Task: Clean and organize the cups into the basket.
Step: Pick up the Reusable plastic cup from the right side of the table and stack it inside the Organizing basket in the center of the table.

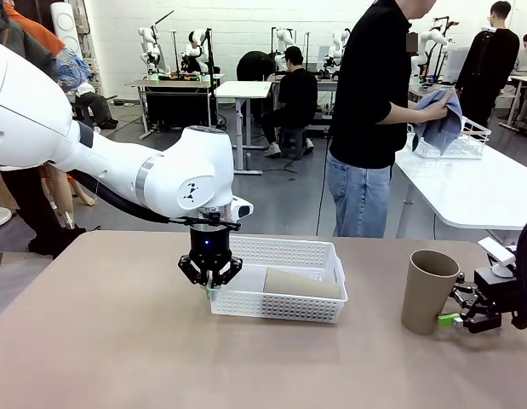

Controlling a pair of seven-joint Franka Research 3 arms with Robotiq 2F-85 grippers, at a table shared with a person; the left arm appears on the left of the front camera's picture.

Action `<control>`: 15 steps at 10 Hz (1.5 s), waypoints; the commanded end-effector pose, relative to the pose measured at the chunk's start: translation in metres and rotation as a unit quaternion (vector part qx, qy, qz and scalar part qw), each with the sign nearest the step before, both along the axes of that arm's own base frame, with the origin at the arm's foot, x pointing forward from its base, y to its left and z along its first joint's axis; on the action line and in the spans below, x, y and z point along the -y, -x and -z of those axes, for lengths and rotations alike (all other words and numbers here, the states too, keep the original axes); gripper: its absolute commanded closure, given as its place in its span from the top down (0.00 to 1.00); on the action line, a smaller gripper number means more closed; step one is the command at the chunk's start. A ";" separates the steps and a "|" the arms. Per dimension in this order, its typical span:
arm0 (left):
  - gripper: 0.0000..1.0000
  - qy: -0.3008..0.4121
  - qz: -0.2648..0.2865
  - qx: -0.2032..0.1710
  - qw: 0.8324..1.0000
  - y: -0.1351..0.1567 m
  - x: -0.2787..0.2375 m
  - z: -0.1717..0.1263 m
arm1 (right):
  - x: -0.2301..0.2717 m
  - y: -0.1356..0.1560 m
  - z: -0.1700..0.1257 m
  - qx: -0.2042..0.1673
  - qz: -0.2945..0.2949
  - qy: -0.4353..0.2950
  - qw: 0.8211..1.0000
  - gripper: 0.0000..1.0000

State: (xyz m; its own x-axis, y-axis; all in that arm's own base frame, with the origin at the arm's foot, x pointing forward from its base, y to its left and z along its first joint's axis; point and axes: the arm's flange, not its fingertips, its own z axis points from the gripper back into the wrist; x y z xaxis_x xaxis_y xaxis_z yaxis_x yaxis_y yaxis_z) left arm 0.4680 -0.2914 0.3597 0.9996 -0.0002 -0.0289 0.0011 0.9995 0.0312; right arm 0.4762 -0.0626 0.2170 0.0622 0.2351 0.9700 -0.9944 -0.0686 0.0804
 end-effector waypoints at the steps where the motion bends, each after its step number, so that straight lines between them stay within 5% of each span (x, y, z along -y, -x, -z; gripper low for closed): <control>1: 0.00 0.000 0.004 0.000 1.000 0.000 -0.002 0.000 | -0.012 -0.010 0.005 -0.013 0.012 0.006 1.000 1.00; 6: 0.00 0.000 0.004 0.000 1.000 0.000 -0.002 0.000 | -0.031 -0.009 0.012 -0.014 -0.009 0.015 1.000 1.00; 7: 0.00 0.000 0.004 0.000 1.000 0.000 -0.002 0.000 | -0.030 -0.008 0.013 -0.016 -0.012 0.017 1.000 0.41; 8: 0.00 0.000 0.004 0.000 1.000 0.000 -0.002 0.000 | -0.028 -0.008 0.013 -0.015 -0.011 0.017 1.000 0.41; 9: 0.00 0.000 0.004 0.000 1.000 0.000 -0.002 0.000 | -0.027 -0.008 0.013 -0.016 -0.010 0.017 1.000 0.00; 10: 0.00 0.000 0.004 0.000 1.000 0.000 -0.002 0.000 | -0.026 -0.007 0.014 -0.017 -0.008 0.018 1.000 0.36; 11: 0.00 0.000 0.004 0.000 1.000 0.000 -0.002 0.000 | -0.025 -0.005 0.012 -0.022 -0.005 0.021 1.000 0.00; 13: 0.00 0.000 0.004 0.000 1.000 0.000 -0.002 0.000 | -0.036 0.021 -0.019 -0.021 0.013 0.043 0.999 0.00; 14: 0.00 0.000 0.004 0.000 1.000 0.000 -0.002 0.000 | -0.048 0.038 -0.043 -0.027 0.018 0.056 0.998 0.63; 15: 0.00 0.000 0.004 0.000 1.000 0.000 -0.002 0.000 | -0.060 0.055 -0.066 -0.034 0.021 0.062 0.997 0.63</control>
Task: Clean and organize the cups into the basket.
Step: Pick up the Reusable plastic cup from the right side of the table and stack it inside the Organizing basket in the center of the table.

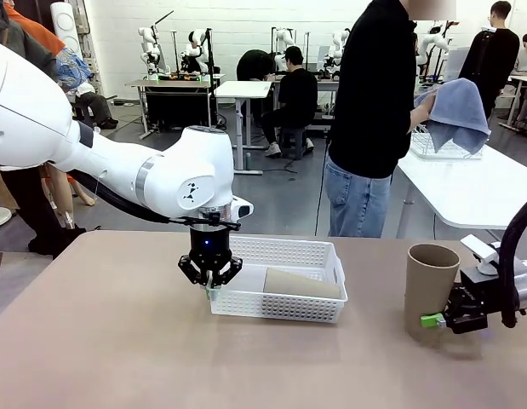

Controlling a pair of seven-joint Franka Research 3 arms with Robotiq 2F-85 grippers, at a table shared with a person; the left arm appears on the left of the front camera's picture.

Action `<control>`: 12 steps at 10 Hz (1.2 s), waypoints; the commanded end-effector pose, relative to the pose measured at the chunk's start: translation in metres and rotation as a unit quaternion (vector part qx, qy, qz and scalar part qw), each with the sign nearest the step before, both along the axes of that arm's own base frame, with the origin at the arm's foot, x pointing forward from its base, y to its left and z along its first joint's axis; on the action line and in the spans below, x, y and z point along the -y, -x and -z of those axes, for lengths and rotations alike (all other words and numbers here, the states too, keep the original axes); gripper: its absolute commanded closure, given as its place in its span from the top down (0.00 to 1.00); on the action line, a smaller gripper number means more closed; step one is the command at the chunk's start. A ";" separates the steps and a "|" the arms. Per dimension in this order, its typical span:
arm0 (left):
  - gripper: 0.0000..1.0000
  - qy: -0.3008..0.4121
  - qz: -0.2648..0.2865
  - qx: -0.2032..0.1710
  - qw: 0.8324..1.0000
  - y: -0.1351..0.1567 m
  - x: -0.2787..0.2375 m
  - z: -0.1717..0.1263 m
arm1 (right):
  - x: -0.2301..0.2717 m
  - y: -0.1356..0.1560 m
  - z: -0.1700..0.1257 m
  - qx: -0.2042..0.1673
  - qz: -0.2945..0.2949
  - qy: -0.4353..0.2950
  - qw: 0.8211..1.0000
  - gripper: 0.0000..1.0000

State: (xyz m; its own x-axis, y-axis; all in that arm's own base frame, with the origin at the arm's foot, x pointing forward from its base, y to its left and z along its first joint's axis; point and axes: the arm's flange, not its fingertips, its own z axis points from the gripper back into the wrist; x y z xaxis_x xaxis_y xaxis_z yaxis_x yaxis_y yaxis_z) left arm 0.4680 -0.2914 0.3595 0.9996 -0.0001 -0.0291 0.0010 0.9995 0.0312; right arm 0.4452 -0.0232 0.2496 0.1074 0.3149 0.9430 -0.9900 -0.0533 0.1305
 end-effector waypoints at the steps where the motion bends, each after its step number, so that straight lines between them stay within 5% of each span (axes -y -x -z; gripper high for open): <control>1: 0.00 0.000 0.004 0.000 1.000 0.000 -0.002 -0.001 | -0.032 0.038 -0.057 -0.015 0.018 0.030 0.999 0.63; 4: 0.00 0.000 0.004 0.000 1.000 0.000 -0.002 -0.001 | -0.051 0.066 -0.124 0.018 0.020 0.017 0.999 0.63; 12: 0.00 0.000 0.004 0.000 1.000 0.000 -0.002 -0.001 | -0.047 0.065 -0.132 0.025 0.008 0.025 0.999 0.63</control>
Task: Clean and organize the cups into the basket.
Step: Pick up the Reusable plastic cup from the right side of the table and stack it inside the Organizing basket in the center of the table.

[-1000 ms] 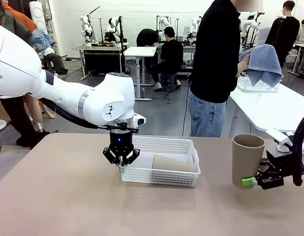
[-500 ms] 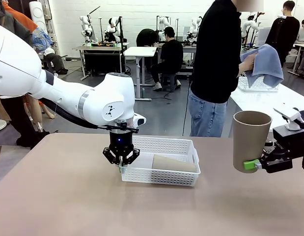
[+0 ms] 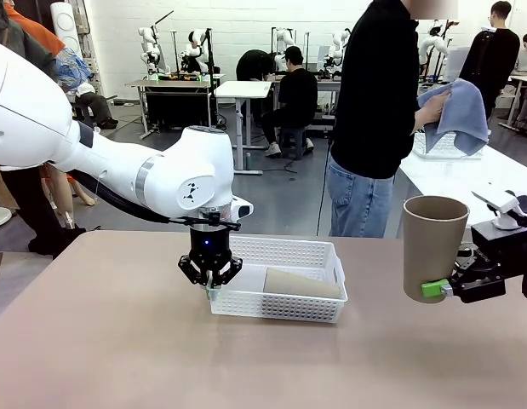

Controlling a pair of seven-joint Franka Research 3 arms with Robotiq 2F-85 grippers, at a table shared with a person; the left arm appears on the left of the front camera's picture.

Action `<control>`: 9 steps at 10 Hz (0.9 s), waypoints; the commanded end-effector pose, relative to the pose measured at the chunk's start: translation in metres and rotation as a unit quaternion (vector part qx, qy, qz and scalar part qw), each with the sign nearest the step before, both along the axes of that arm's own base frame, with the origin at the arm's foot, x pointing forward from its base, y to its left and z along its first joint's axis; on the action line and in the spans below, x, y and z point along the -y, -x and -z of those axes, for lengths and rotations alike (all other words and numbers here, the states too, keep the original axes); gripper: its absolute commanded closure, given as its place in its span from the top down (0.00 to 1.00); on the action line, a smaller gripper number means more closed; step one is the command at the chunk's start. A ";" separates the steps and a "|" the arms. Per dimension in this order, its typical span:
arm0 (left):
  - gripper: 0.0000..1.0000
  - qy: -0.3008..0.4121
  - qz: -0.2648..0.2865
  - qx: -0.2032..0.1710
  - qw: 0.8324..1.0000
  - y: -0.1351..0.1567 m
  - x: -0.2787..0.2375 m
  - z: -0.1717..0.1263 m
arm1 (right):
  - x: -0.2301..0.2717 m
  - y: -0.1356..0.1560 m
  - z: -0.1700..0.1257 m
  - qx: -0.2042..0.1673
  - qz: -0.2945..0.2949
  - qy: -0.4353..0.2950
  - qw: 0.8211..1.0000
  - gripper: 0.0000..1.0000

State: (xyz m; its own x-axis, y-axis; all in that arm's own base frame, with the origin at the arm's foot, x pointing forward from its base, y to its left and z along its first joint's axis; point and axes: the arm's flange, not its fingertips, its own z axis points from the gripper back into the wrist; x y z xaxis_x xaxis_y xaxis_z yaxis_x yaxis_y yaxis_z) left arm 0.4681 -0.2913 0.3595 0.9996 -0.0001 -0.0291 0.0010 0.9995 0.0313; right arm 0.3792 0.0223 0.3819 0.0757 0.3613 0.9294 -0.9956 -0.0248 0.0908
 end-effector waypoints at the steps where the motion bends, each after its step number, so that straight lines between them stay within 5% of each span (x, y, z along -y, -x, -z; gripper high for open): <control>1: 0.00 0.000 0.004 0.000 1.000 0.000 -0.002 -0.001 | -0.001 -0.001 0.000 0.004 -0.003 -0.001 1.000 0.63; 2: 0.00 0.000 0.004 0.000 1.000 0.000 -0.002 -0.001 | 0.000 0.000 0.000 0.000 0.000 0.000 1.000 0.78; 6: 0.00 0.000 0.004 0.000 1.000 0.000 -0.002 -0.001 | -0.089 -0.090 -0.029 -0.062 0.016 0.157 0.985 0.78; 9: 0.00 0.000 0.004 0.000 1.000 0.000 -0.002 -0.001 | -0.153 -0.130 -0.028 -0.075 0.033 0.371 0.925 0.78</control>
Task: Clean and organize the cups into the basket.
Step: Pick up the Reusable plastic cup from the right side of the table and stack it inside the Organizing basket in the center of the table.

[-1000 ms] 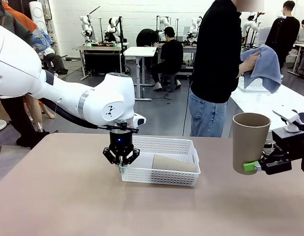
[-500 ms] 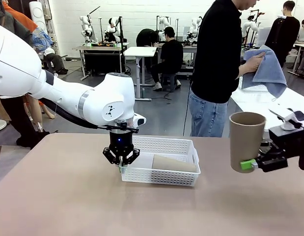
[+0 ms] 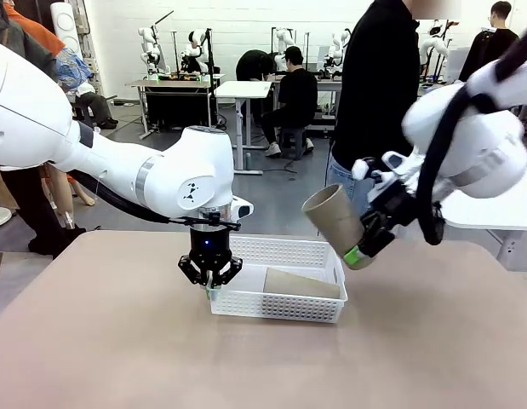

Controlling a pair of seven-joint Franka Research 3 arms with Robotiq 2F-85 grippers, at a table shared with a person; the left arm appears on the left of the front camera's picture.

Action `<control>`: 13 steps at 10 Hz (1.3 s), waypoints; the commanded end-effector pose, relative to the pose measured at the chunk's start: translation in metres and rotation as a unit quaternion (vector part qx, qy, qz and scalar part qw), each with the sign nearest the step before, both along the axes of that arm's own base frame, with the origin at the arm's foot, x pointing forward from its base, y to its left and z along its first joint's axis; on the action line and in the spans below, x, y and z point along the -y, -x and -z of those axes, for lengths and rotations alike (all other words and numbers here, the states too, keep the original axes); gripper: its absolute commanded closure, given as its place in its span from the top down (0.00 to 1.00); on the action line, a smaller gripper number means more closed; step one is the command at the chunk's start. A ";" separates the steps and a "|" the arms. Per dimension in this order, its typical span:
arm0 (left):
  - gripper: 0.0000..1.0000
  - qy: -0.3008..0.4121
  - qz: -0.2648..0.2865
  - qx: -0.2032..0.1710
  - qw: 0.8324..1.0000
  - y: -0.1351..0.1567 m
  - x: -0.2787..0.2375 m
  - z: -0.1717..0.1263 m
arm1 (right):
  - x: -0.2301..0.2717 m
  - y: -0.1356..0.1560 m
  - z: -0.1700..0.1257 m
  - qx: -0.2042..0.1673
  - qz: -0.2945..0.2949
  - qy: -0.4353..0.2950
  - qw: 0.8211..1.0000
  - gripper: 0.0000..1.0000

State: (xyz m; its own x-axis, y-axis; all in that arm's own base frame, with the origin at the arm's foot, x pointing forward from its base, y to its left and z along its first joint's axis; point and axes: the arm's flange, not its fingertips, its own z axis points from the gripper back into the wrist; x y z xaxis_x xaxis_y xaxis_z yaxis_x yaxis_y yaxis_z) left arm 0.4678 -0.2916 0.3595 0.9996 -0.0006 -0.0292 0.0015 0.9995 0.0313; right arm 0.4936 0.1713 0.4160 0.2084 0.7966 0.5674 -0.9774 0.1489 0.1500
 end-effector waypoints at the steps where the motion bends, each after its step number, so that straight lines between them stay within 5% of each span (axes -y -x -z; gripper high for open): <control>1: 0.00 0.000 0.004 0.000 1.000 0.000 -0.002 -0.001 | -0.017 -0.025 0.013 -0.029 -0.005 0.170 0.985 0.78; 3: 0.00 0.000 0.004 0.000 1.000 0.000 -0.002 -0.001 | -0.030 -0.026 0.006 -0.007 -0.029 0.267 0.963 0.78; 13: 0.00 0.000 0.004 0.000 1.000 0.000 -0.002 -0.001 | -0.112 -0.045 -0.004 0.055 -0.111 0.335 0.934 0.78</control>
